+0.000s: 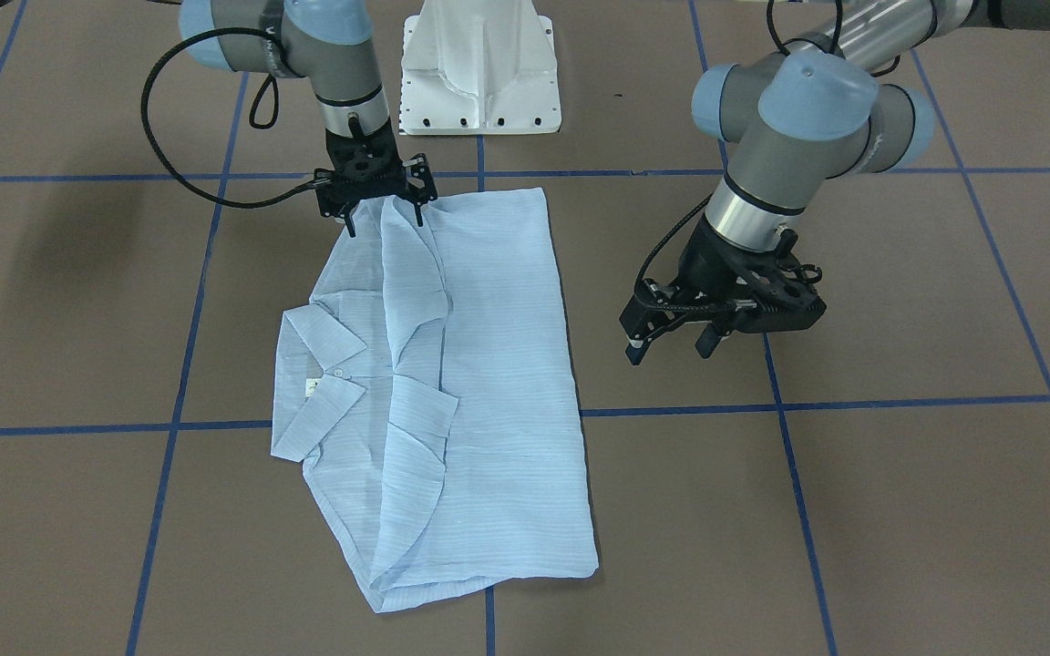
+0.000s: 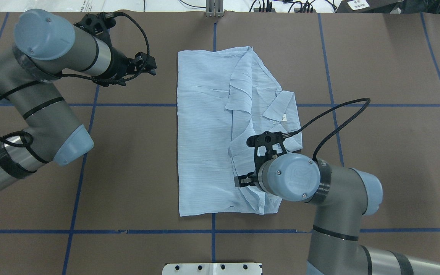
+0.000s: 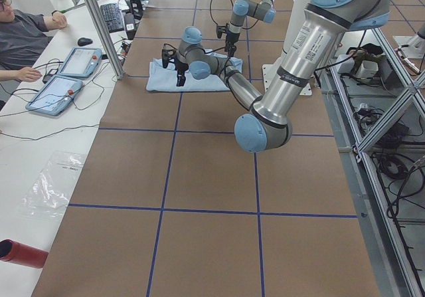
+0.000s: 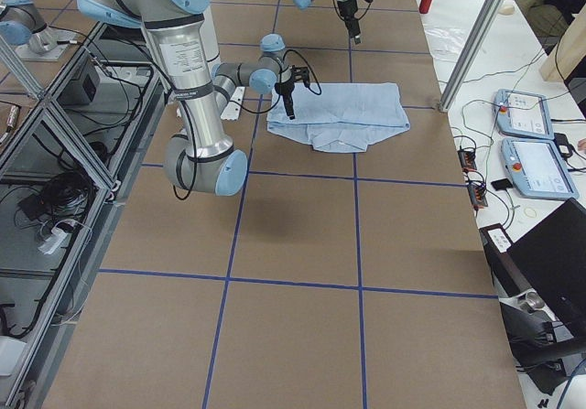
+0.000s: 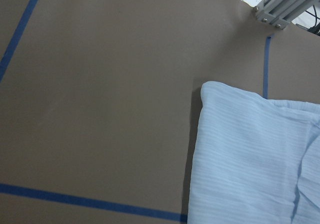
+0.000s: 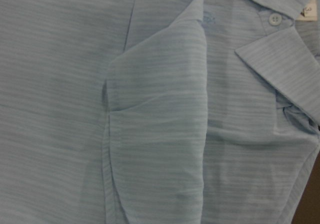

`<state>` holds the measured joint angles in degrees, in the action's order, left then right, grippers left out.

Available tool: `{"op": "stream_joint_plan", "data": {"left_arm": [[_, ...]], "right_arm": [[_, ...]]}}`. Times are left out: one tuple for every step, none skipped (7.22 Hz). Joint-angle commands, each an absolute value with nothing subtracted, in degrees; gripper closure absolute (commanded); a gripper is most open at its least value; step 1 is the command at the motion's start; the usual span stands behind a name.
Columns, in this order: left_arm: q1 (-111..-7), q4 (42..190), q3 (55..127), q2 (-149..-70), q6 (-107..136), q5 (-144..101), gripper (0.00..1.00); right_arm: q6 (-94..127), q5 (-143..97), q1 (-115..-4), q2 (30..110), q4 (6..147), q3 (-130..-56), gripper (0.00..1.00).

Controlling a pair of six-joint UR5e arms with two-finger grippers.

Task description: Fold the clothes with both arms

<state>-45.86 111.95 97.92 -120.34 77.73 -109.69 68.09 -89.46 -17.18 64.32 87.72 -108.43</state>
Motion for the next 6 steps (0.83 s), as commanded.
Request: {"op": "stream_joint_plan", "data": {"left_arm": [[-45.44,111.18,99.58,-119.36,77.96,-110.13,0.0],[-45.44,111.18,99.58,-119.36,77.96,-110.13,0.0],[-45.35,111.18,99.58,-119.36,78.05,-110.13,0.0],[-44.74,111.27,99.41,-119.44,78.13,-110.13,0.0],[-44.39,111.27,99.32,-119.44,78.22,-110.13,0.0],[-44.21,111.36,99.14,-119.44,78.22,-110.13,0.0]], "right_arm": [[67.68,-85.96,-14.15,61.1,91.39,-105.74,0.0],[67.59,-84.83,-13.02,60.91,91.67,-105.56,0.0],[67.5,-84.29,-12.75,61.0,91.84,-105.47,0.0],[67.33,-84.2,-12.74,61.0,93.41,-105.47,0.0],[66.11,-84.2,-12.74,61.0,94.12,-105.47,0.0],[65.83,-84.2,-12.74,61.08,94.48,-104.86,0.0]]}}
